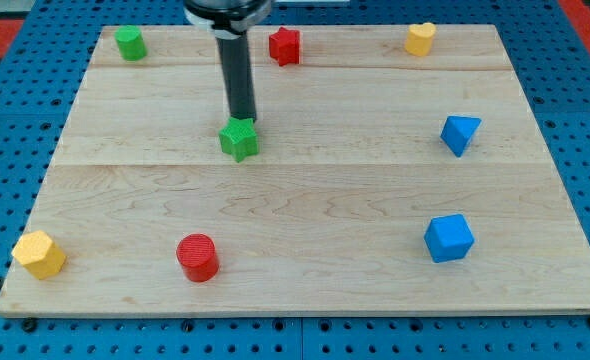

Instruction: Place the green star at the center left side of the board

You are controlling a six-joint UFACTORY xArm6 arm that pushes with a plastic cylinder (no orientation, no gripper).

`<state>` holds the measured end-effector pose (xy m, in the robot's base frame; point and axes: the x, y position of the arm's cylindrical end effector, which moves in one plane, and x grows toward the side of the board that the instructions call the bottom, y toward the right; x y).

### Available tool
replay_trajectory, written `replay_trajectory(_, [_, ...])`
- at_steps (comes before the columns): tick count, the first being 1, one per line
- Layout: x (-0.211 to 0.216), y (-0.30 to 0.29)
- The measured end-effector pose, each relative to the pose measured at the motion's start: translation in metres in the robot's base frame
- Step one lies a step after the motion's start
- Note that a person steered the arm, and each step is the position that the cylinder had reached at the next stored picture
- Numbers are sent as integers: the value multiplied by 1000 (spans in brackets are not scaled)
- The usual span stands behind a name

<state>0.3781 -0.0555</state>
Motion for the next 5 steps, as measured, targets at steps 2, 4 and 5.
replay_trajectory(2, [49,38])
replay_trajectory(4, [11,-30])
replay_trajectory(5, [6,-75])
